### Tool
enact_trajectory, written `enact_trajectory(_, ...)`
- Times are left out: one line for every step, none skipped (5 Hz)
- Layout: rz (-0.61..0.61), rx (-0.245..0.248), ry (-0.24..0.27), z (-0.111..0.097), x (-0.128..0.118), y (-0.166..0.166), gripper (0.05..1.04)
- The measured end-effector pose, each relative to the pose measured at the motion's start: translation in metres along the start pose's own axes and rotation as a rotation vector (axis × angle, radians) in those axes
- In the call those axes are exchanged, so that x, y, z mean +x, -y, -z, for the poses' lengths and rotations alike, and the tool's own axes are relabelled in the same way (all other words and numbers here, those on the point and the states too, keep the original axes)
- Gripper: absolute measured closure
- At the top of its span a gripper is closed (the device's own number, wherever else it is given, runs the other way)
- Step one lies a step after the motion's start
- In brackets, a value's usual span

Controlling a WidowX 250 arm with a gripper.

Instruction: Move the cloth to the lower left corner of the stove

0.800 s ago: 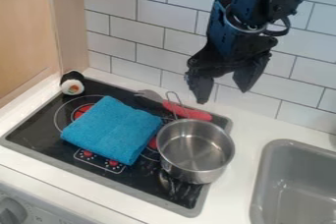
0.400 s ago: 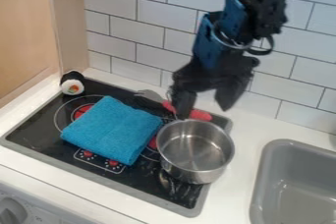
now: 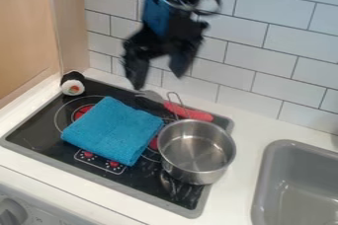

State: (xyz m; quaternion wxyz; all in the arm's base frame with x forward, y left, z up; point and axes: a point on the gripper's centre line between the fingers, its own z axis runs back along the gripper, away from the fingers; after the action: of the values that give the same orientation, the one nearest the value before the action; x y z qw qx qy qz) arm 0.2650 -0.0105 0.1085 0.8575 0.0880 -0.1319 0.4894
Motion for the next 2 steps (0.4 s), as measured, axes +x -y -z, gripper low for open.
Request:
enact_trajectory(-0.064,0.018,-0.026,0.014,0.014,-0.016,0.085)
enact_trajectory(-0.095,0.019,-0.039,0.025,0.02,-0.026,0.085)
